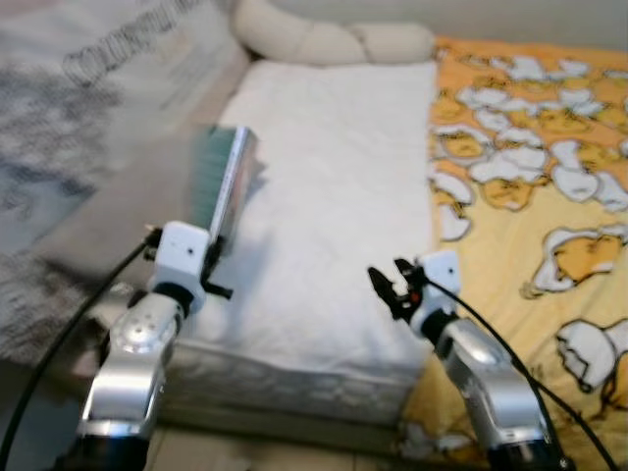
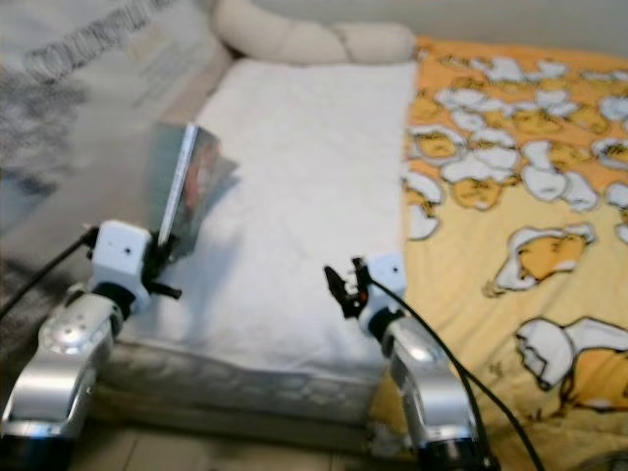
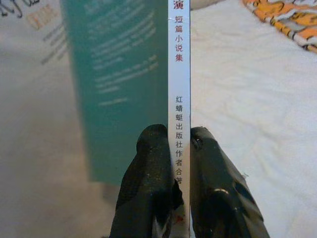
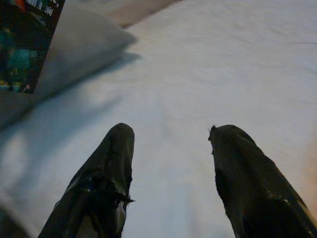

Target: Clean up the room

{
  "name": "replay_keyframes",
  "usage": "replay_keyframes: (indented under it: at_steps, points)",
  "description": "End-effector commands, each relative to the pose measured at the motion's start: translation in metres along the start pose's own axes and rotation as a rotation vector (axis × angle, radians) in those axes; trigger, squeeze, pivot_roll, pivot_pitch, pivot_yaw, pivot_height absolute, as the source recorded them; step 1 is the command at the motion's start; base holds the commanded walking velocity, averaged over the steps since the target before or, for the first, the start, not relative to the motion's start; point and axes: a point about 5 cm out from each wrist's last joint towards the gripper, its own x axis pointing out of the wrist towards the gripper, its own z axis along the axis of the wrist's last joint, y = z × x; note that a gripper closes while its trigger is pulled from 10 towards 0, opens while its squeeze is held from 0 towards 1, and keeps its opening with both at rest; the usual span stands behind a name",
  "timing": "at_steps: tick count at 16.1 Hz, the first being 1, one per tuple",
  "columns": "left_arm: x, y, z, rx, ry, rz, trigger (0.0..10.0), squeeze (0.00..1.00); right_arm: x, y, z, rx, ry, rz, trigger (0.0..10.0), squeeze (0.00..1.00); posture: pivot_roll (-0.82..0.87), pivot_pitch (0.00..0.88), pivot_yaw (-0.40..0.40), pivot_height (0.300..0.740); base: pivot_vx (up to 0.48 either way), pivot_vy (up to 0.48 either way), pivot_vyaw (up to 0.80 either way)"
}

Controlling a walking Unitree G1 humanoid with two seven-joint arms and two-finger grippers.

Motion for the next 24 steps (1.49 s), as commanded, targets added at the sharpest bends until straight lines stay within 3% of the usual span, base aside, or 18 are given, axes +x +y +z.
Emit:
replay_keyframes:
  at_steps: [1, 10, 16, 18, 22, 24]
  points:
    - [0.002, -0.005, 0.011, 0.016, -0.05, -0.032, 10.0, 0.0, 0.001, -0.001, 0.006, -0.002, -0.017, -0.006, 10.0, 0.0, -0.02, 0.0, 0.035, 0.74, 0.356, 0.0, 0.0]
    - [0.005, -0.008, 0.011, 0.009, -0.05, -0.064, 10.0, 0.0, 0.0, -0.003, 0.007, -0.006, -0.014, -0.013, 10.0, 0.0, -0.03, 0.0, 0.043, 0.74, 0.352, 0.0, 0.0]
    - [0.017, -0.013, 0.017, -0.067, -0.042, -0.204, 10.0, 0.0, -0.006, -0.009, 0.014, -0.047, 0.019, 0.038, 10.0, 0.0, -0.04, 0.0, 0.051, 0.74, 0.056, 0.0, 0.0]
    - [0.03, -0.015, 0.024, -0.227, 0.009, -0.349, 10.0, 0.0, -0.016, -0.021, 0.028, -0.062, 0.043, 0.123, 10.0, 0.0, -0.05, 0.0, 0.052, 0.74, 0.0, 0.0, 0.0]
    - [0.046, -0.025, 0.03, -0.336, 0.075, -0.506, 10.0, 0.0, -0.027, -0.024, 0.042, -0.067, 0.07, 0.24, 10.0, 0.0, -0.07, 0.0, 0.05, 0.74, 0.0, 0.0, 0.0]
    - [0.059, -0.031, 0.036, -0.485, 0.124, -0.581, 10.0, 0.0, -0.037, -0.024, 0.047, -0.079, 0.122, 0.332, 10.0, 0.0, -0.08, 0.0, 0.049, 0.74, 0.0, 0.0, 0.0]
